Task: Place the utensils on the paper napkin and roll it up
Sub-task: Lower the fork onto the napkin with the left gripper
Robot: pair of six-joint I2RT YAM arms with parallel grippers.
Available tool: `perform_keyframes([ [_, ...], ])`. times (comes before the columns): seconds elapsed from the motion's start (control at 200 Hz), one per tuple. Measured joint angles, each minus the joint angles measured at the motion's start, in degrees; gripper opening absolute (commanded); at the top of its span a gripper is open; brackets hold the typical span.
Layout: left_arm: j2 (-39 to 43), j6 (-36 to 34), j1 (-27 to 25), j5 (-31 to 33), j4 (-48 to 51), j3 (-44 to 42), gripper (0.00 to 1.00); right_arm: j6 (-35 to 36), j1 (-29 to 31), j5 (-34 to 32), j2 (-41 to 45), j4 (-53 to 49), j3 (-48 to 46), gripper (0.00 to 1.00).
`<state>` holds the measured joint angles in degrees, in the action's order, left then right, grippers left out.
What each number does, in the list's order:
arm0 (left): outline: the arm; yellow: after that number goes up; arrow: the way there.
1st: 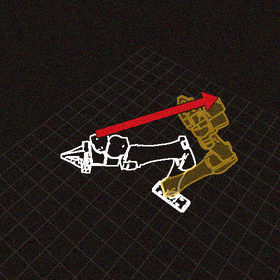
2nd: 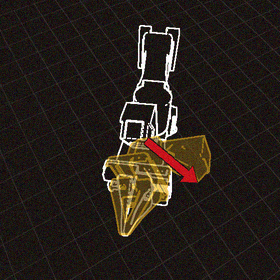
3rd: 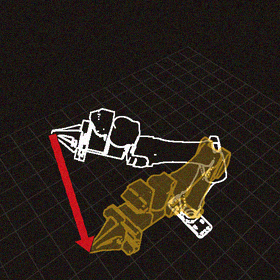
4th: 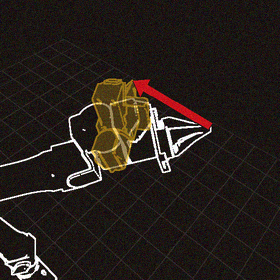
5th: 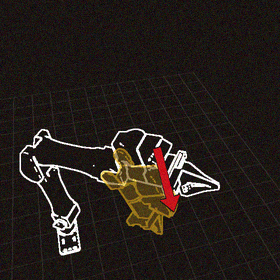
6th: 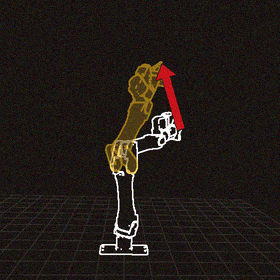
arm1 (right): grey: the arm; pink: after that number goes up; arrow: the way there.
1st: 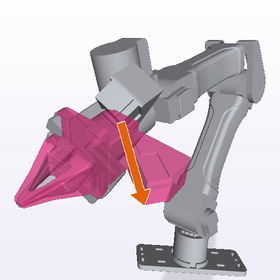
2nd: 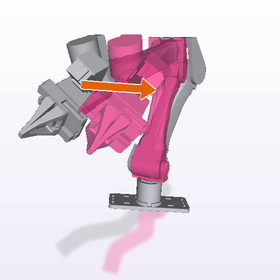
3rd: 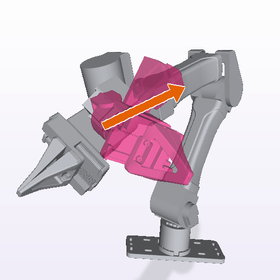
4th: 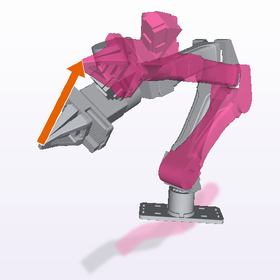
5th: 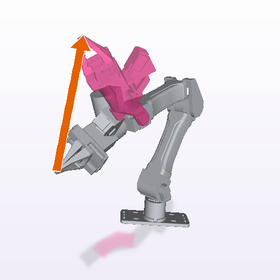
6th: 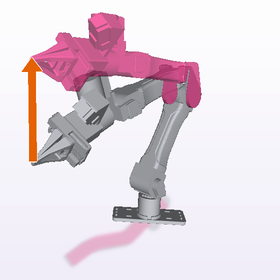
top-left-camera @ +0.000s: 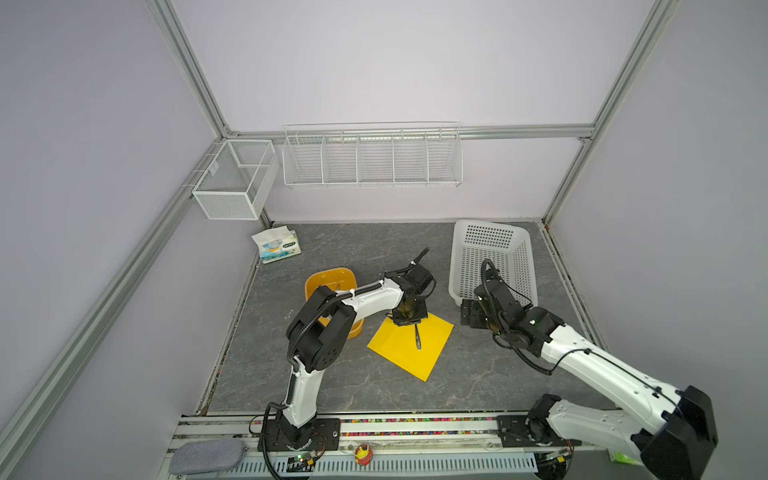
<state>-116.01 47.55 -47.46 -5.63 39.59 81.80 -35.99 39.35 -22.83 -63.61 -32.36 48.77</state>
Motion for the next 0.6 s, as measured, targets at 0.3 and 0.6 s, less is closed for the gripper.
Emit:
perform_keyframes([
  [0.3, -0.5, 0.0, -0.2, 0.2, 0.8, 0.4, 0.11, 0.0, 0.0, 0.0, 0.0, 0.0, 0.0, 0.89],
  [0.6, -0.2, 0.4, -0.2, 0.8, 1.0, 0.4, 0.09, 0.0, 0.0, 0.0, 0.0, -0.3, 0.0, 0.89],
])
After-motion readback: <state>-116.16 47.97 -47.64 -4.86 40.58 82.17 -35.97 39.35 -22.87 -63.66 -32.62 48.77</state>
